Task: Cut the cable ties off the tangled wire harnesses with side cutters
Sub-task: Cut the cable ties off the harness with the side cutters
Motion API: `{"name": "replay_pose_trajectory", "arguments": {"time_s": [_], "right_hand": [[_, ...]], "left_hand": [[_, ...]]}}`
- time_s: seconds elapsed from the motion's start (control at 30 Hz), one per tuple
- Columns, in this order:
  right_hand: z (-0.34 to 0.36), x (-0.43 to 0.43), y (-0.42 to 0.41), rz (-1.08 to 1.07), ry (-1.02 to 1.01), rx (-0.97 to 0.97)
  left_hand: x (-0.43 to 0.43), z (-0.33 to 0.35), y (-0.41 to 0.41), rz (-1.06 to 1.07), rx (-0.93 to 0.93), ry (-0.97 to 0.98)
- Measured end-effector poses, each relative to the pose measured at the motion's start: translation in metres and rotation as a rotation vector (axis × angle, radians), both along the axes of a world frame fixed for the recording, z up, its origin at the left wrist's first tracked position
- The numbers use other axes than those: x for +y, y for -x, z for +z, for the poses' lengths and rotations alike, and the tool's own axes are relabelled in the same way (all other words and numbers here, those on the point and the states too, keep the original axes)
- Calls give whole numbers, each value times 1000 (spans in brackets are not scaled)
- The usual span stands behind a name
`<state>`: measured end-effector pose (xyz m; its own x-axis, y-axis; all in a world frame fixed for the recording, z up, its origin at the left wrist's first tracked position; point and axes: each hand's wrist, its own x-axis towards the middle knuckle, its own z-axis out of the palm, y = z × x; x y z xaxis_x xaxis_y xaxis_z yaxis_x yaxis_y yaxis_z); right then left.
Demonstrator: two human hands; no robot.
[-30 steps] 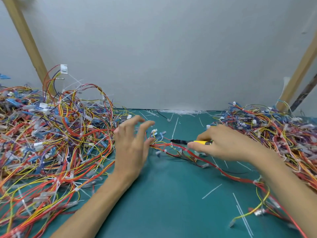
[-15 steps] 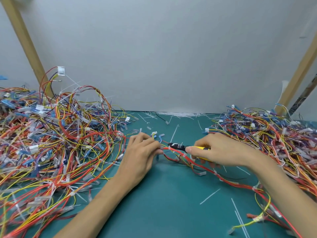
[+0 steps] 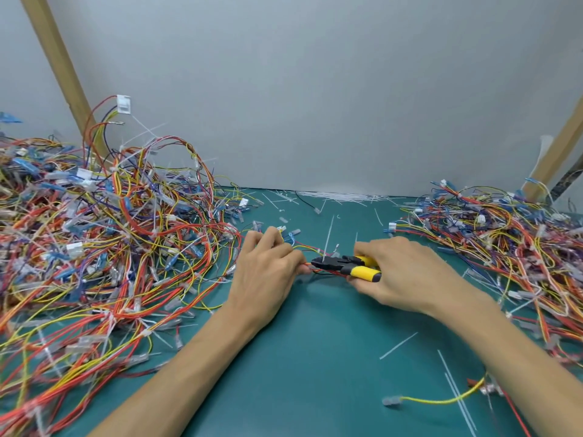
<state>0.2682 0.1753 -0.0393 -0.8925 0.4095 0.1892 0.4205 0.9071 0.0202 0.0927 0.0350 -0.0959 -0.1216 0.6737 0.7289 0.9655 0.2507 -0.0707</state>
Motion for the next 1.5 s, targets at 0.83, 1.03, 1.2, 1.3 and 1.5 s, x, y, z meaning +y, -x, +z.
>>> {"name": "replay_pose_trajectory", "arguments": {"time_s": [0.83, 1.03, 1.2, 1.3, 1.5], "right_hand": [[-45, -13, 5, -45, -244, 293], [-48, -9, 4, -57, -13, 337], [-47, -6, 4, 33, 252, 411], [-45, -6, 3, 64, 287, 416], [-49, -10, 3, 83, 163, 344]], "left_hand": [[-3, 4, -2, -36, -49, -47], [-4, 4, -1, -97, -279, -75], [-3, 6, 0, -235, -477, -117], [0, 7, -7, -269, -676, -178], [-2, 8, -11, -224, -400, -128]]}}
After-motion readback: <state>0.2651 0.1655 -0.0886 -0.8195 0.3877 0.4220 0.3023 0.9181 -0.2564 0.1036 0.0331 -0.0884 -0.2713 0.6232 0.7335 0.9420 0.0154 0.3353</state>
